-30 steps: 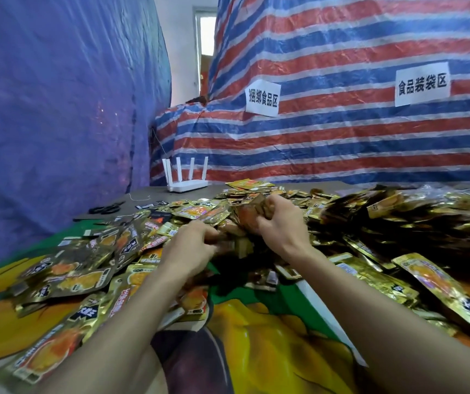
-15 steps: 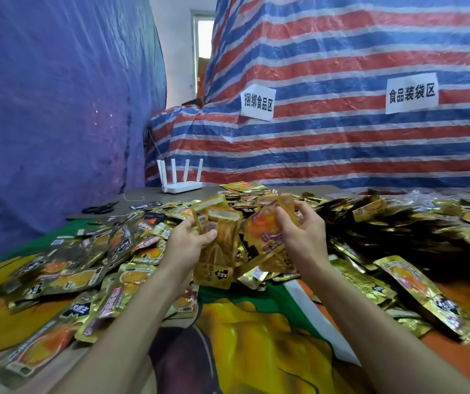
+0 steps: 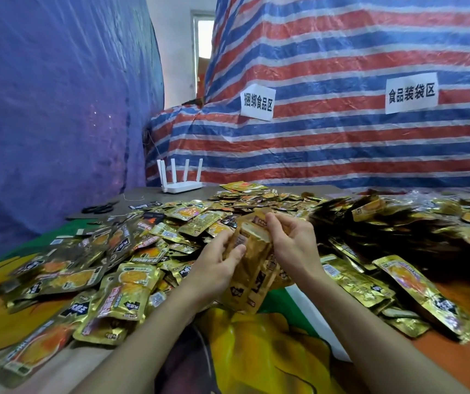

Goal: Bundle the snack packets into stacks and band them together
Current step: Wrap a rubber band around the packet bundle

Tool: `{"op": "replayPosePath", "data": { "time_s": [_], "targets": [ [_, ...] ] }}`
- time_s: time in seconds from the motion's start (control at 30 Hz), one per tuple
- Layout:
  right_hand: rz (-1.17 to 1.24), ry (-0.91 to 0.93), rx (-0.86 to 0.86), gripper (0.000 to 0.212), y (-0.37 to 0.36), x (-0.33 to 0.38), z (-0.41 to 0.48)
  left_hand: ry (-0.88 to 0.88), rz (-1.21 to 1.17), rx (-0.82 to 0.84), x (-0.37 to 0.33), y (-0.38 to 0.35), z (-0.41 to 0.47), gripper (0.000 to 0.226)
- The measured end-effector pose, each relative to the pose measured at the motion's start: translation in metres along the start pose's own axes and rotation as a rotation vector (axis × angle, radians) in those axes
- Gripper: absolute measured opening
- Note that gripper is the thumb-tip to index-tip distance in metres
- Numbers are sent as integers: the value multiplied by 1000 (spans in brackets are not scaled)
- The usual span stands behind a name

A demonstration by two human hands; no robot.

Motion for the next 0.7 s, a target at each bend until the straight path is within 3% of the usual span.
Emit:
{"op": "replayPosePath", "data": {
  "time_s": [0.2, 0.37, 0.53, 0.7],
  "targets": [
    [-182, 84, -188, 18, 17, 2, -4, 106, -154, 23, 14, -14, 1, 16],
    [-177, -22, -249, 24, 21, -6, -3, 169, -157, 79, 15, -17, -1, 22],
    [19, -374, -196, 43, 16, -30, -6, 164, -127, 110, 12, -14, -3, 24],
    [38, -399, -56, 32, 16, -28, -2, 171, -85, 180, 9, -8, -7, 21]
  ]
}}
Point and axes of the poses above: each hand's wrist, its own z-axis towards the middle knuckle, its own y-axis out of the back of the hand, x = y × z, the point moved 8 cm from there along z, towards the middle knuckle, and after that the axes turned 4 degrees about y, right-handed, at the moved point
